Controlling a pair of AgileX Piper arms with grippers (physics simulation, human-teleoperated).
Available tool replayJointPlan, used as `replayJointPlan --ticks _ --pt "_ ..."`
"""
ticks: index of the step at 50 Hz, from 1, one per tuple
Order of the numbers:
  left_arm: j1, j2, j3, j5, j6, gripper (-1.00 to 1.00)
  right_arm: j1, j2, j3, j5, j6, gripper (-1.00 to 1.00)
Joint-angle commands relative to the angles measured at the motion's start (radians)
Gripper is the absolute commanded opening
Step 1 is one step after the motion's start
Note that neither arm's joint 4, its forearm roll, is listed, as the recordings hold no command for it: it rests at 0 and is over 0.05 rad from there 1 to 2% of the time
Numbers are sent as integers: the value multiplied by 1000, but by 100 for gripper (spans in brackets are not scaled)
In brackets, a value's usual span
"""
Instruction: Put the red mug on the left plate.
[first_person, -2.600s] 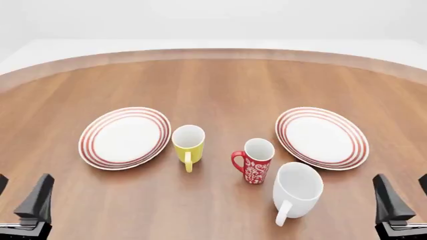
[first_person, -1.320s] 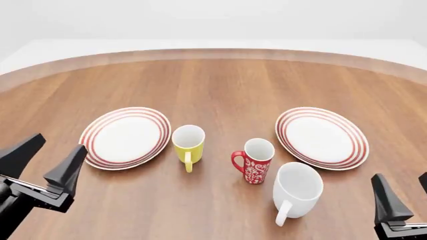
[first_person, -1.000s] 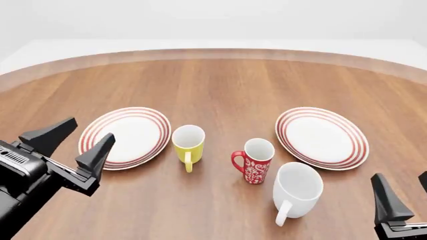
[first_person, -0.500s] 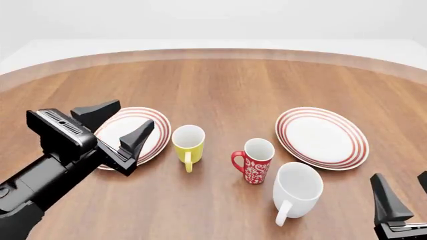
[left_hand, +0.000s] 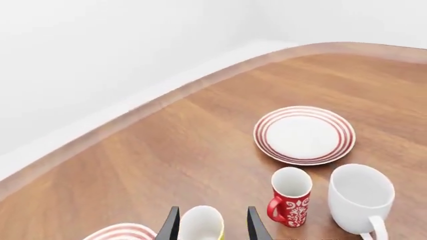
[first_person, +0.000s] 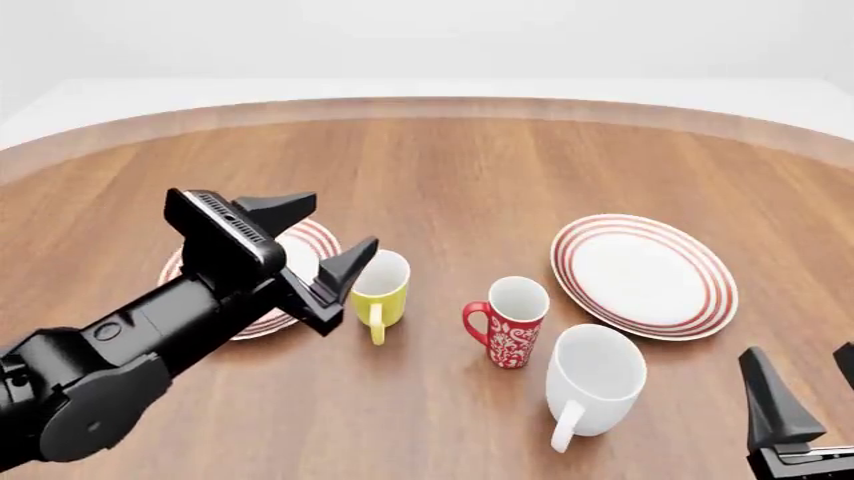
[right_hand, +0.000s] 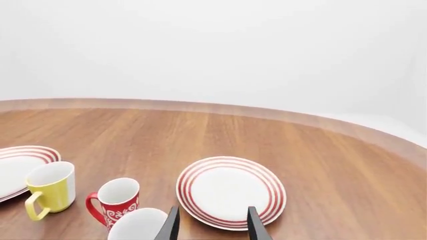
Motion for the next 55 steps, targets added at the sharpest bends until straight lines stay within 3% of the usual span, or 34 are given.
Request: replayJointPlan --ticks 1,34,35,55 --pt "-36 60 -53 33 14 100 3 0 0 1 -4 100" --pt "-160 207 -139 99 18 100 8 0 0 -3 -14 100" --pt "-214 285 -165 116 27 100 6 0 1 -3 -14 100" --pt "-232 316 -186 133 9 100 6 0 1 -3 -14 100"
